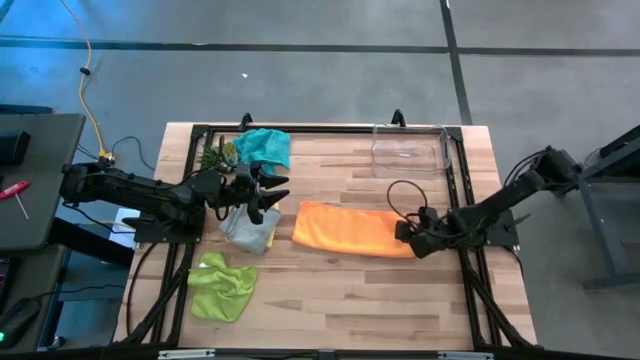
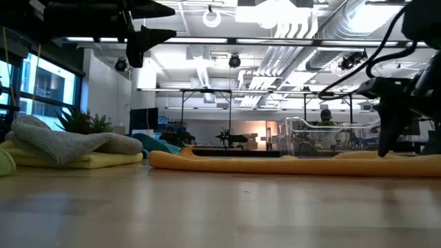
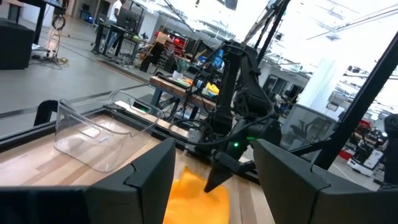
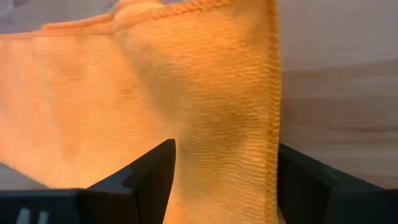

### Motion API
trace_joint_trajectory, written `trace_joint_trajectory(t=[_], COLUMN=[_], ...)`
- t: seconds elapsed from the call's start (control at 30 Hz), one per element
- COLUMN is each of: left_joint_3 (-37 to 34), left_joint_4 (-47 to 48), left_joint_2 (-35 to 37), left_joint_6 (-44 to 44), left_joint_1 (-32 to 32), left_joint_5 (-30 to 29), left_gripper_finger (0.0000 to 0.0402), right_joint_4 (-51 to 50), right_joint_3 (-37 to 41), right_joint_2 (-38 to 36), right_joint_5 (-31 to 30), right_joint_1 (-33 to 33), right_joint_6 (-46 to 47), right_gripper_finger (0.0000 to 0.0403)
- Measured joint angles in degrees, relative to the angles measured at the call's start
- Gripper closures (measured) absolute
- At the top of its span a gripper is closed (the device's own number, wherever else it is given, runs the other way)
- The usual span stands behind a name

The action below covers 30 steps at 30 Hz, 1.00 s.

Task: Fold microfiber towels

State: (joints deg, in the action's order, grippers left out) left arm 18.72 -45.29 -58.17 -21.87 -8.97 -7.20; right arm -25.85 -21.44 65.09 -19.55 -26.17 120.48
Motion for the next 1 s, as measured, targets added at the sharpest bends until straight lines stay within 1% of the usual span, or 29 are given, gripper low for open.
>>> trace_joint_trajectory(t=[0.07,0.17,0.37,0.43,0.53,0.63,0.67,0.73,0.83,0.9,1.0], left_joint_3=[0.0,0.0,0.0,0.0,0.0,0.0,0.0,0.0,0.0,0.0,0.0], left_joint_4=[0.0,0.0,0.0,0.0,0.0,0.0,0.0,0.0,0.0,0.0,0.0], left_joint_2=[0.0,0.0,0.0,0.0,0.0,0.0,0.0,0.0,0.0,0.0,0.0], left_joint_6=[0.1,0.4,0.5,0.7,1.0,1.0,1.0,1.0,1.0,1.0,1.0], left_joint_1=[0.0,0.0,0.0,0.0,0.0,0.0,0.0,0.0,0.0,0.0,0.0], left_joint_5=[0.0,0.3,0.3,0.3,0.5,0.5,0.5,0.5,0.5,0.5,0.5], left_gripper_finger=[0.0193,0.0193,0.0193,0.0193,0.0193,0.0193,0.0193,0.0193,0.0193,0.0193,0.0193], right_joint_4=[0.9,0.1,-3.5,-5.5,-9.2,-11.4,-11.8,-12.8,-16.1,-18.9,-22.3], right_joint_3=[0.7,0.6,0.8,0.8,1.0,1.1,1.1,1.2,0.7,-0.9,-4.9], right_joint_2=[0.7,1.5,0.9,0.1,-1.7,-3.4,-3.9,-5.0,-7.1,-8.7,-10.7], right_joint_5=[0.9,1.8,3.0,3.2,3.5,2.8,2.5,2.7,5.3,6.6,6.0], right_joint_1=[1.2,2.2,1.4,1.0,0.2,-0.3,-0.4,-0.5,-0.5,-0.5,-0.5], right_joint_6=[0.2,-0.1,-1.3,-3.0,-4.0,-4.3,-4.6,-5.4,-6.4,-7.6,-10.0], right_gripper_finger=[0.0184,0.0213,0.0276,0.0296,0.0335,0.0384,0.0393,0.0393,0.0395,0.04,0.04])
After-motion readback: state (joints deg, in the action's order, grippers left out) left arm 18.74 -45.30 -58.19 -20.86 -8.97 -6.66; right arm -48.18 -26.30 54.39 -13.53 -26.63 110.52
